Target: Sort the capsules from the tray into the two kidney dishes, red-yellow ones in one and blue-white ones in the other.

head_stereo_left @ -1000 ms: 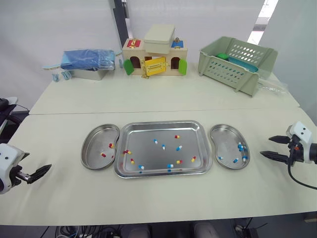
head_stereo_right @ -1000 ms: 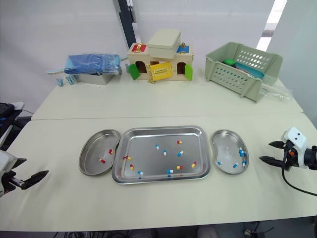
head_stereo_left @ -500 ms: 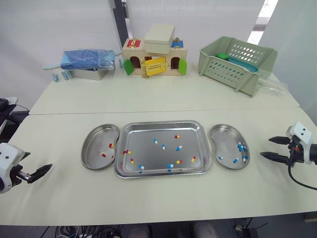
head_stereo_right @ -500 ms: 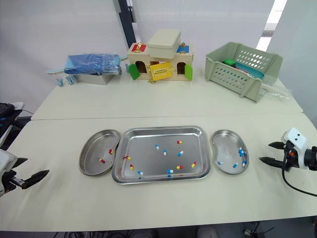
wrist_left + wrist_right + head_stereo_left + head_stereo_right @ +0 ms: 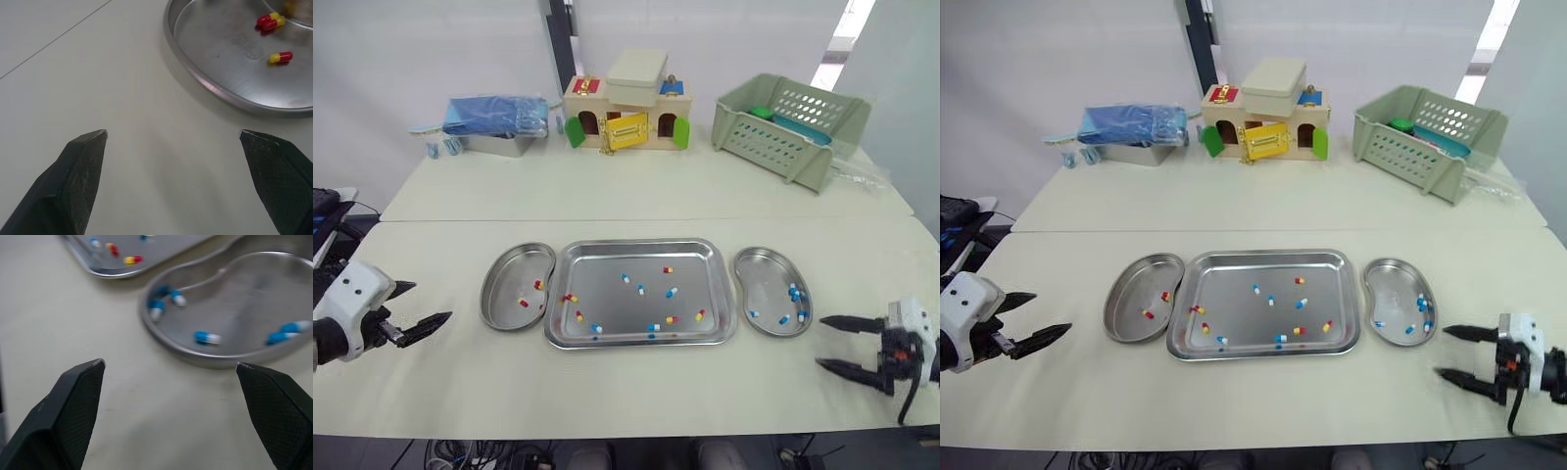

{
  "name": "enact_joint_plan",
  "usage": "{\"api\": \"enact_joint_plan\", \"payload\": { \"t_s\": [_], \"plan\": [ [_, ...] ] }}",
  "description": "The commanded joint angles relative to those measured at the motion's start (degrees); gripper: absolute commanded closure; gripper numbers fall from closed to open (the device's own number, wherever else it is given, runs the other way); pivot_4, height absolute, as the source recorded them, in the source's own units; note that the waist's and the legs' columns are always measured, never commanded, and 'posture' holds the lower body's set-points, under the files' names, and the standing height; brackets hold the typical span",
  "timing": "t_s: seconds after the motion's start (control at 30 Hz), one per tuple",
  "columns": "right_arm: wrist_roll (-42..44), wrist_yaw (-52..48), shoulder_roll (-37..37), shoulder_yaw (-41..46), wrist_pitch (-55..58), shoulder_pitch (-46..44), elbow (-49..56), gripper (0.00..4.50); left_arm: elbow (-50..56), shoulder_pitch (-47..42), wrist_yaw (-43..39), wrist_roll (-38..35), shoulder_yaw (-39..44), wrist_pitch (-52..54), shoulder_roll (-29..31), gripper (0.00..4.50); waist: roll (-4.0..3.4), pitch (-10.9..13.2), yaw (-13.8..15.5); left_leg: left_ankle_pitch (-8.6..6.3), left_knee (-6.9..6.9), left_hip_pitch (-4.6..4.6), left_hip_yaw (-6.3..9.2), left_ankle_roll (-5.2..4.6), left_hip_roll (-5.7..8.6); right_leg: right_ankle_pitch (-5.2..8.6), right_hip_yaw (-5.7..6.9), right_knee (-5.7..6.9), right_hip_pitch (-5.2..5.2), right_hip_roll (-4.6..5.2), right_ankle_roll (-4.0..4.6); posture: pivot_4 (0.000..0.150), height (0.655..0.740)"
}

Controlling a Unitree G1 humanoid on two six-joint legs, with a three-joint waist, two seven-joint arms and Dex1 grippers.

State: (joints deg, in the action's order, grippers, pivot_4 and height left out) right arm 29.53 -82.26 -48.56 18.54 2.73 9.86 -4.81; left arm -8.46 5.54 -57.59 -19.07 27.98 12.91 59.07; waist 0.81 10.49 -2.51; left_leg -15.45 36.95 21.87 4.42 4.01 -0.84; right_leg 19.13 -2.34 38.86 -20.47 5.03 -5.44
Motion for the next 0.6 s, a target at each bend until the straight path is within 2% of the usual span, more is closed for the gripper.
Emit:
{"api": "enact_joint_plan", "payload": {
  "t_s": [0.03, 0.23, 0.37, 0.6],
  "plan": [
    [5.0, 1.0, 4.5, 2.3, -1.7, 5.2, 9.9, 0.0, 2.8, -2.7, -1.6, -0.3, -1.7, 1.0, 1.8, 0.04, 0.0, 0.0, 0.0, 0.0, 0.0, -0.02, -0.01, 0.0, 0.0, 0.0, -0.01, 0.01, 0.01, 0.0, 0.0, 0.15, 0.74],
    [5.6, -0.3, 13.9, -1.0, -8.7, 11.9, 14.7, 0.0, 6.0, -10.8, -5.2, 0.0, -8.9, 2.6, 2.5, 0.04, 0.05, 0.0, 0.3, 0.0, 0.01, -0.04, 0.02, 0.0, 0.0, 0.0, 0.02, 0.0, 0.04, -0.01, 0.0, 0.15, 0.74],
    [4.7, -0.9, 19.1, -3.8, -14.4, 13.3, 14.1, 0.0, 6.0, -19.5, -8.6, 1.5, -17.0, 1.8, 1.4, 0.04, 0.05, 0.0, 0.6, 0.0, 0.03, -0.05, 0.03, 0.0, 0.0, 0.0, 0.02, 0.01, 0.06, -0.02, 0.0, 0.15, 0.74],
    [3.2, 1.7, 21.8, -6.8, -18.2, 13.8, 14.2, 0.0, 0.6, -33.1, -17.4, 5.7, -28.5, -5.2, -1.3, 0.04, 0.05, 0.0, 0.4, 0.01, 0.04, -0.07, 0.03, 0.01, 0.02, 0.0, 0.01, 0.02, 0.05, -0.05, 0.0, 0.15, 0.74]
  ]
}}
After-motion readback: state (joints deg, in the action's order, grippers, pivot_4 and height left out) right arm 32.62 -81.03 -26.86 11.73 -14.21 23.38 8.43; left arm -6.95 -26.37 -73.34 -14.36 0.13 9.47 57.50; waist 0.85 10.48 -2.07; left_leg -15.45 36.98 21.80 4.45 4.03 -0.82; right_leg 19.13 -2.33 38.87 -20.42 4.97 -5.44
